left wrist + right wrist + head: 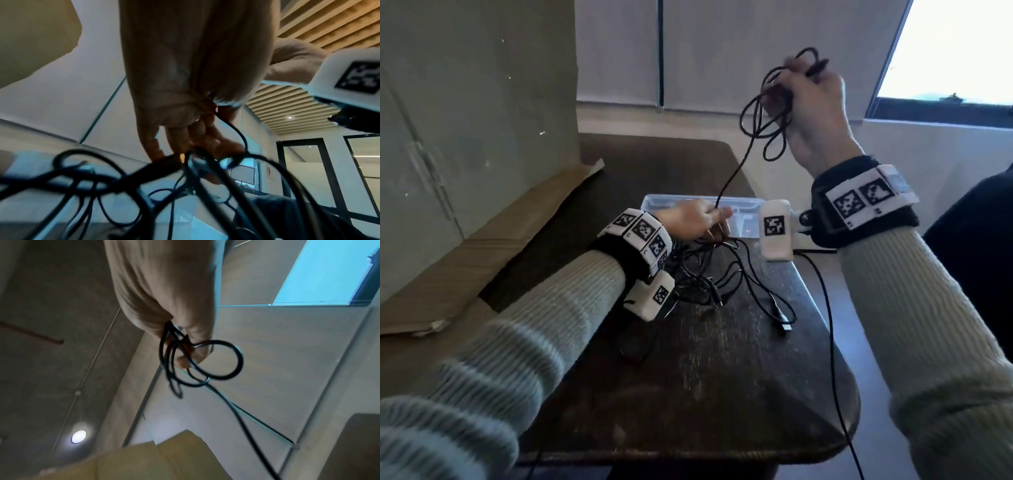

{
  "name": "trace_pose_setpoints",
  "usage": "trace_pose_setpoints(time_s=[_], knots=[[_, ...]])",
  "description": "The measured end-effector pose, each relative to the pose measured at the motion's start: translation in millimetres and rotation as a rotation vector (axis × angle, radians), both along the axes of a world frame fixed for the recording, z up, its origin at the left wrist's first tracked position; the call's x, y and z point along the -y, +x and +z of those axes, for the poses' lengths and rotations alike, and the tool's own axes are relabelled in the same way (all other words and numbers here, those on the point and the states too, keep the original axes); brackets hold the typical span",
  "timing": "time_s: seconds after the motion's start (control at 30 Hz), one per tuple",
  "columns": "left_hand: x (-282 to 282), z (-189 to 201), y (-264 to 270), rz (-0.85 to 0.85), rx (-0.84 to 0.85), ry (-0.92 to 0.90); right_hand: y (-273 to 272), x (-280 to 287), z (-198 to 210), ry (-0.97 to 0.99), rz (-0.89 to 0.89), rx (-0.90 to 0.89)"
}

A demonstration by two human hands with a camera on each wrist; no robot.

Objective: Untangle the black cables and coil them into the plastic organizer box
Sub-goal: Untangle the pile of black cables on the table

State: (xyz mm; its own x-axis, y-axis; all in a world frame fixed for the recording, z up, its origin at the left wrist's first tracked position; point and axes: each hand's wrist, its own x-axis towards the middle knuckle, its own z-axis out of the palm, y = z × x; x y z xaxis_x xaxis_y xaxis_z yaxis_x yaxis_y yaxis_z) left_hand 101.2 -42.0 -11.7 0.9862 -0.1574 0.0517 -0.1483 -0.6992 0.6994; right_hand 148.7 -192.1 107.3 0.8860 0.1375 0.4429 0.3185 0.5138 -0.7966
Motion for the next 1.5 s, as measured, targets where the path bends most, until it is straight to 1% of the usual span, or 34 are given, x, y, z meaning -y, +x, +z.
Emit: trace_pose_setpoints(time_s=[0.03,0.1,0.13,0.17,0.2,0.27,0.3,0.37,0.43,0.5,0.57,0.63,0.7,0.8,0.83,0.9,1.0,1.03,1.07,1.1,1.13,1.17,1.2,1.23,1.27,1.3,1.33,1.4,1.43,1.47,1.5], knots=[[-5,-1,0,0.023,0.001,-0.021,4,3,3,0.086,-0.015,-0.038],[-17,3,-2,0.057,0.027,-0.178,15,13,2,0.219,-0.048,-0.105],[-23,8,-3,0.077,0.058,-0.251,20,19,-1,0.259,-0.067,-0.134],[-26,13,-5,0.102,0.104,-0.291,25,23,-5,0.255,-0.093,-0.148],[-29,19,-8,0.138,0.161,-0.283,28,26,-8,0.199,-0.123,-0.152],[-31,31,-14,0.213,0.29,-0.214,29,28,-16,-0.002,-0.163,-0.125],[-30,37,-17,0.225,0.344,-0.179,27,26,-22,-0.104,-0.151,-0.101],[-25,49,-21,0.196,0.399,-0.179,17,22,-31,-0.279,-0.05,-0.045],[-16,60,-22,0.213,0.442,-0.252,3,15,-39,-0.431,0.071,-0.012],[-7,70,-23,0.249,0.507,-0.365,-12,8,-45,-0.52,0.197,0.007],[2,81,-28,0.238,0.556,-0.485,-23,2,-53,-0.64,0.297,0.093],[5,91,-35,0.206,0.596,-0.518,-30,-4,-63,-0.775,0.34,0.165],[4,97,-41,0.182,0.616,-0.483,-33,-8,-68,-0.819,0.335,0.176],[0,94,-46,0.199,0.635,-0.425,-35,-8,-59,-0.753,0.278,0.152],[-2,86,-44,0.217,0.602,-0.422,-36,-8,-54,-0.713,0.264,0.147],[0,69,-43,0.19,0.457,-0.375,-39,-6,-42,-0.602,0.258,0.098],[8,38,-43,0.004,0.167,-0.203,-41,-8,-24,-0.334,0.288,-0.091],[10,28,-44,-0.042,0.065,-0.138,-38,-9,-18,-0.255,0.282,-0.147],[10,19,-43,-0.064,0.002,-0.045,-36,-8,-11,-0.188,0.272,-0.195],[9,9,-40,-0.055,-0.033,0.055,-35,-7,-5,-0.13,0.271,-0.235],[8,1,-39,-0.047,-0.046,0.11,-33,-4,0,-0.077,0.282,-0.263],[6,-6,-35,-0.028,-0.061,0.111,-30,-2,5,-0.027,0.307,-0.28],[5,-11,-34,-0.013,-0.087,0.073,-29,0,9,0.021,0.333,-0.287],[5,-14,-33,0.009,-0.106,0.061,-28,3,14,0.065,0.341,-0.283],[3,-17,-31,0.028,-0.114,0.102,-28,6,18,0.104,0.324,-0.266],[4,-17,-32,0.035,-0.12,0.184,-28,9,25,0.146,0.3,-0.238],[5,-19,-31,0.042,-0.126,0.311,-29,14,33,0.207,0.285,-0.202],[8,-22,-33,0.04,-0.2,0.579,-30,25,53,0.362,0.274,-0.111],[9,-24,-34,0.033,-0.236,0.632,-30,31,64,0.407,0.258,-0.055],[8,-24,-34,0.022,-0.247,0.61,-30,36,73,0.418,0.235,-0.004],[8,-23,-34,0.016,-0.233,0.524,-31,38,79,0.406,0.22,0.036]])
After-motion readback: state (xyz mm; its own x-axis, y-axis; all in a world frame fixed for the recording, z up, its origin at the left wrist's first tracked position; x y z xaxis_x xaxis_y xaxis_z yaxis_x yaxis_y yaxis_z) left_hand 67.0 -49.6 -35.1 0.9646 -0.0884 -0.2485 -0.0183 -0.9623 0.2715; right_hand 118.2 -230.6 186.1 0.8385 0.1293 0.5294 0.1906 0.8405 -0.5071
